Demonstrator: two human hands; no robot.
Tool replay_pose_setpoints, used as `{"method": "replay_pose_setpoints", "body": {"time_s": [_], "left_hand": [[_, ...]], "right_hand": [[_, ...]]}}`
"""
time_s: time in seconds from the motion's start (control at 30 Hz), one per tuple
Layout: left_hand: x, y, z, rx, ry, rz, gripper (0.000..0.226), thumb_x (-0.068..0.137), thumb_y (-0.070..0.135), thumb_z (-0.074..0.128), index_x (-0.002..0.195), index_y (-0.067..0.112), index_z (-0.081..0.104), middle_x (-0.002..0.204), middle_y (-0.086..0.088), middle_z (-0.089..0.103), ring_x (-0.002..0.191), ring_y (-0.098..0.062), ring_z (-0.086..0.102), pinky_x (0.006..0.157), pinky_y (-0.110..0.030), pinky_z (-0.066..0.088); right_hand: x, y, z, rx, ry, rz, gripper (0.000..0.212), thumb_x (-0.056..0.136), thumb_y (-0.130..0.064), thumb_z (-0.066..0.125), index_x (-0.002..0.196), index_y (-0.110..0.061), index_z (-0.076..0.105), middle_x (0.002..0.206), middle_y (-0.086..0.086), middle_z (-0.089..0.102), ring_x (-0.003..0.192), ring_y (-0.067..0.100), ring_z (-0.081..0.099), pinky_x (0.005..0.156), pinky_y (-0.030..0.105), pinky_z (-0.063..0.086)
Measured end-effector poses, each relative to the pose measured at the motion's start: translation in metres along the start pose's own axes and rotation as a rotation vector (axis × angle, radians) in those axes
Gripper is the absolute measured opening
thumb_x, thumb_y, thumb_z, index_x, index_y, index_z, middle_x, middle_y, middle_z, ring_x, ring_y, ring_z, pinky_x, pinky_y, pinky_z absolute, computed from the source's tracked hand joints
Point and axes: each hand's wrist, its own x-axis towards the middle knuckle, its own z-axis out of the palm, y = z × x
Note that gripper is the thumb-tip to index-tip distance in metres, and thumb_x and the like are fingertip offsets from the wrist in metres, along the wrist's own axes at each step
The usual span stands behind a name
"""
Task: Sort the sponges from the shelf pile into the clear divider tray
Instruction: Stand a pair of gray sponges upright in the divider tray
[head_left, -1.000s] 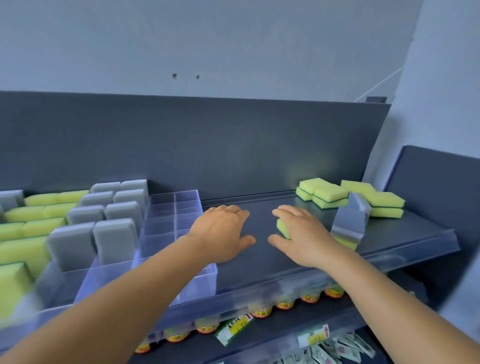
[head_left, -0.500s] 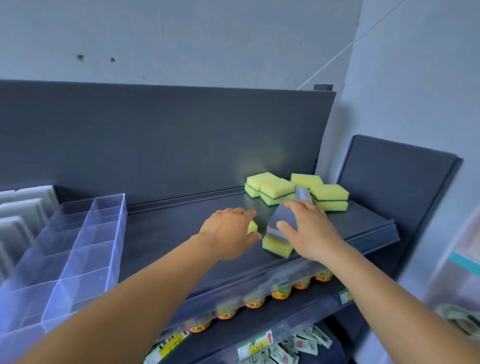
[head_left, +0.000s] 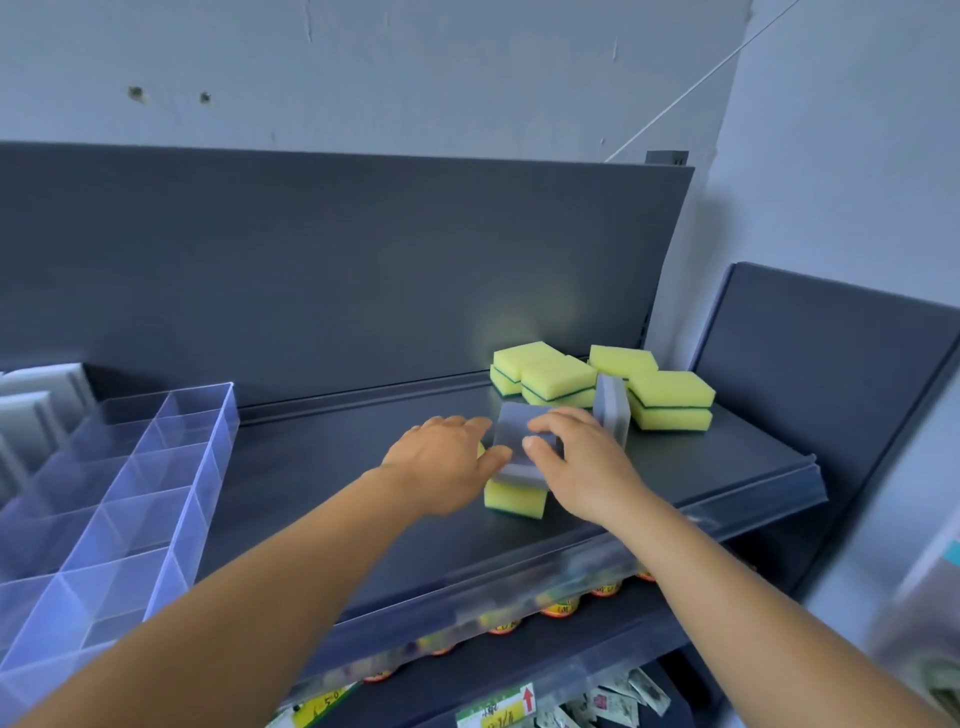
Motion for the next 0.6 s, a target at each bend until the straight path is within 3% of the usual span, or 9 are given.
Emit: {"method": "replay_pose_setpoints", "body": {"time_s": [0.13,0.3,0.47,0.6], "left_hand": [[0.013,0.014,-0.002,-0.008,0.031,0.039,0.058,0.096,0.053,0.033,0.147,0.025,0.027,0.137,-0.006,0.048,0.130,-0.026,0.040,0.102,-0.039,0.037],[0.028,0.043,0.002,0.013,0.030,-0.017,0.067,0.089,0.066,0.036,0.135,0.018,0.043,0.130,-0.008,0.050,0.122,-0.027,0.044,0.088,-0.037,0.042],[0.041,0.054,0.007,0.039,0.060,-0.074,0.072,0.079,0.060,0.058,0.130,0.013,0.041,0.122,-0.009,0.052,0.112,-0.029,0.052,0.075,-0.033,0.038],[0.044,0.049,0.008,-0.022,0.092,-0.073,0.059,0.086,0.048,0.054,0.130,0.014,0.037,0.120,-0.011,0.050,0.109,-0.031,0.051,0.078,-0.035,0.041]], "right_hand": [[0.016,0.012,-0.005,-0.018,0.200,0.072,0.034,0.093,-0.035,0.048,0.126,-0.026,0.052,0.137,0.000,0.039,0.128,0.021,0.036,0.097,0.034,0.038],[0.039,0.035,-0.015,-0.080,0.194,0.218,0.040,0.093,-0.035,0.049,0.131,-0.025,0.048,0.145,0.009,0.032,0.132,0.032,0.031,0.107,0.039,0.030],[0.050,0.054,-0.017,-0.099,0.153,0.292,0.038,0.087,-0.037,0.062,0.120,-0.018,0.056,0.130,0.010,0.044,0.107,0.032,0.055,0.086,0.035,0.045],[0.048,0.064,-0.019,-0.064,0.188,0.299,0.025,0.088,-0.021,0.062,0.112,-0.018,0.055,0.129,0.009,0.040,0.092,0.032,0.057,0.080,0.034,0.047]]}}
